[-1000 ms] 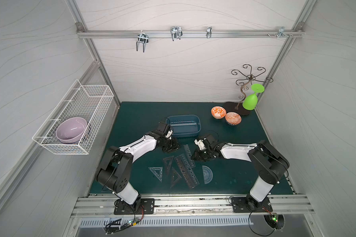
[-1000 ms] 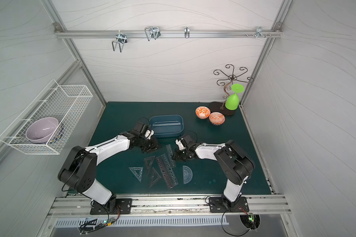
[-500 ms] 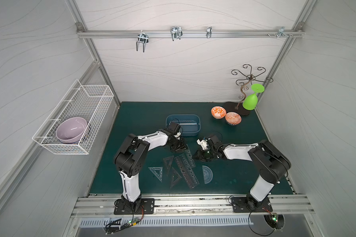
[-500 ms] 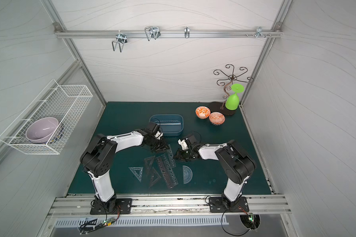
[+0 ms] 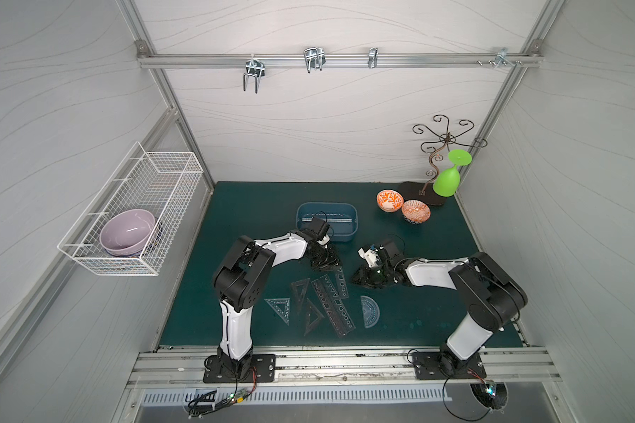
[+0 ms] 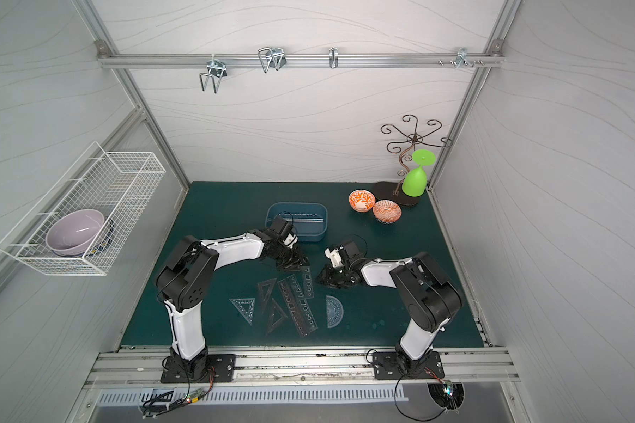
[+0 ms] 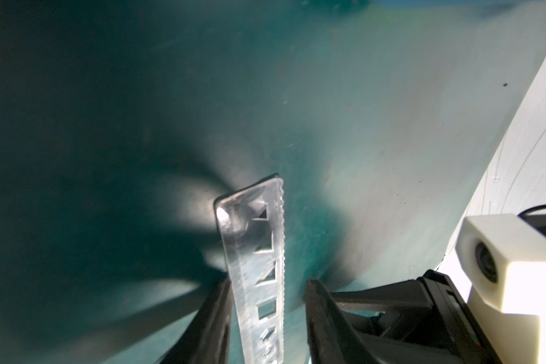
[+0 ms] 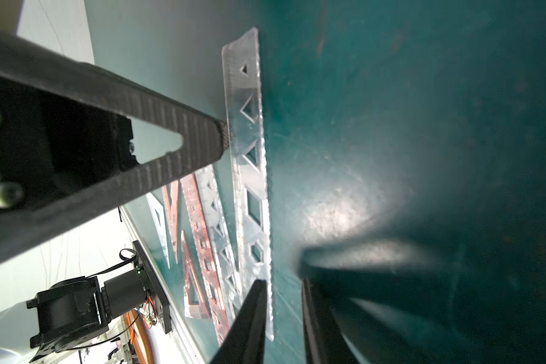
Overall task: Put the scattered rulers into the storage box
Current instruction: Pick up the ruler from the center of the board.
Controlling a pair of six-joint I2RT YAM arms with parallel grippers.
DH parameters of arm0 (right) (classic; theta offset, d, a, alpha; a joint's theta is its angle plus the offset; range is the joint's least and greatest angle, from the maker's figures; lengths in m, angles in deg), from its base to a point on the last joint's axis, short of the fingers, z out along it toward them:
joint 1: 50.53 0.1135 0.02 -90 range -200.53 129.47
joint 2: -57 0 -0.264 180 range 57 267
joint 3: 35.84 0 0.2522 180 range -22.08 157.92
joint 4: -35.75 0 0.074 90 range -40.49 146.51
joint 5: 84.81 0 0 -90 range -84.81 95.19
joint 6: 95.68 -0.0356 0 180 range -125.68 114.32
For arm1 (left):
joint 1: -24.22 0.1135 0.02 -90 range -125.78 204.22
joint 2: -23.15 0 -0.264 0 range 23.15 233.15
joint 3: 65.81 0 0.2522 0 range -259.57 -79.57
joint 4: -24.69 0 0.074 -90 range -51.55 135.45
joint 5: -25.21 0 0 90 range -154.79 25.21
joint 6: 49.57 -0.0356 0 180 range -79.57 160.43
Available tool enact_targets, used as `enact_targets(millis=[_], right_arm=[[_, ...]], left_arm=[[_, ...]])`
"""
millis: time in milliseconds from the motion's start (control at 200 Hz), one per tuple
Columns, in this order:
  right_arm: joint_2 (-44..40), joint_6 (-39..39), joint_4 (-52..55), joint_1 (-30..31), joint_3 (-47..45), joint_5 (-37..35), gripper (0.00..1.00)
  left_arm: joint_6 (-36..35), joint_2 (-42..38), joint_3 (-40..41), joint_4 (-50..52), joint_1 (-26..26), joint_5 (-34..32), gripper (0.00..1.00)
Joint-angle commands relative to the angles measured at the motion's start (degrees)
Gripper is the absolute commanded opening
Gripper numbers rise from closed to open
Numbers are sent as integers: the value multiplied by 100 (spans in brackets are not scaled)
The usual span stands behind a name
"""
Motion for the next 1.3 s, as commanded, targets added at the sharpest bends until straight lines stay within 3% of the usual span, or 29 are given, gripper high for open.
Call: enact_targets(millis=[0,380,1290], right_arm=[[-132,92,174,-69,-90,-79,26],[-388,91,72,-172,-3,71,25],[-199,46,34,-142,149,247,25]], left_arm=[[-21,125,-183,-89,-48,-53,43],[-97,-1072,621,-528,-40,-56,29],[109,-327,795,-1004,-135,187,27]])
